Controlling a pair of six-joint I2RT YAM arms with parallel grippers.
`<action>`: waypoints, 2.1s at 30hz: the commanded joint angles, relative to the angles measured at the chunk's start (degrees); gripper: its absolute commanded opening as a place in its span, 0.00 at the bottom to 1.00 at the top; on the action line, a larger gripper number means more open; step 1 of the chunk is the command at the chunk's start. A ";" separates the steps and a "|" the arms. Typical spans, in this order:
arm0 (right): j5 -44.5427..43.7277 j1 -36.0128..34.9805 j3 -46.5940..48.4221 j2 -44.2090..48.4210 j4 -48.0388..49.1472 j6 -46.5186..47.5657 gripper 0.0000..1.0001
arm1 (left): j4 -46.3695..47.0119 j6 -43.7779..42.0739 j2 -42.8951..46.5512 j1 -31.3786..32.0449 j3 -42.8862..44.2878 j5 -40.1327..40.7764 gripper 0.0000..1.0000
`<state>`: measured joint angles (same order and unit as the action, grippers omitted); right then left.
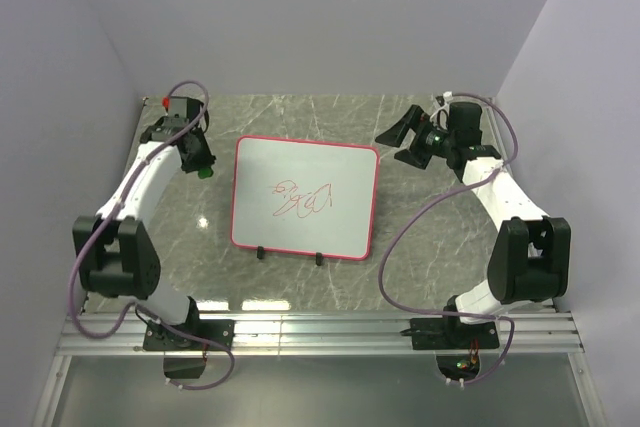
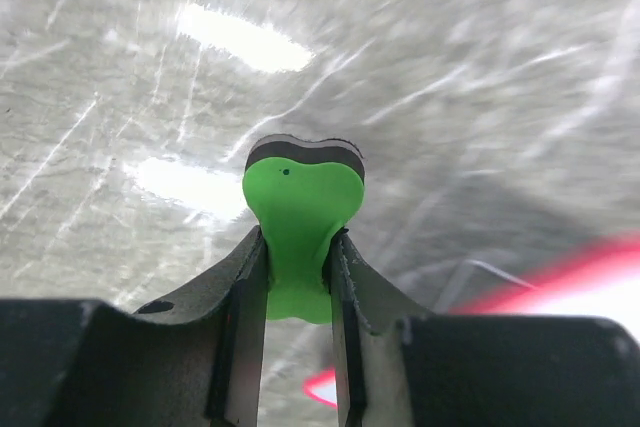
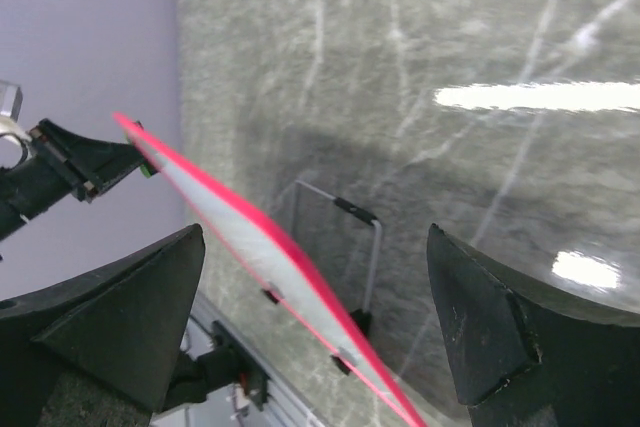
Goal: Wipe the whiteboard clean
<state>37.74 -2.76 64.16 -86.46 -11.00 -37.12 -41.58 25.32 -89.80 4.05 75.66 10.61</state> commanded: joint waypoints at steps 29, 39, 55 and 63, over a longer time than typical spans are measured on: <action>7.36 -5.58 -16.61 5.15 20.24 -8.33 0.58 | 6.84 25.40 7.10 43.66 3.62 4.59 0.00; 4.19 -6.64 -17.14 7.80 15.84 -4.36 0.47 | 18.46 18.37 -1.51 48.85 3.36 3.10 0.00; 0.59 -6.99 -14.16 5.33 4.60 3.55 0.00 | 27.52 15.99 -4.86 51.14 -7.55 9.86 0.00; 0.58 -7.17 -13.45 6.03 4.24 3.11 0.00 | 27.52 14.93 -6.18 50.53 -7.80 15.04 0.00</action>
<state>42.98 -9.52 48.80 -80.93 -1.63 -34.22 -13.82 42.28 -93.73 55.61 69.43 20.14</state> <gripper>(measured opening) 0.082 0.308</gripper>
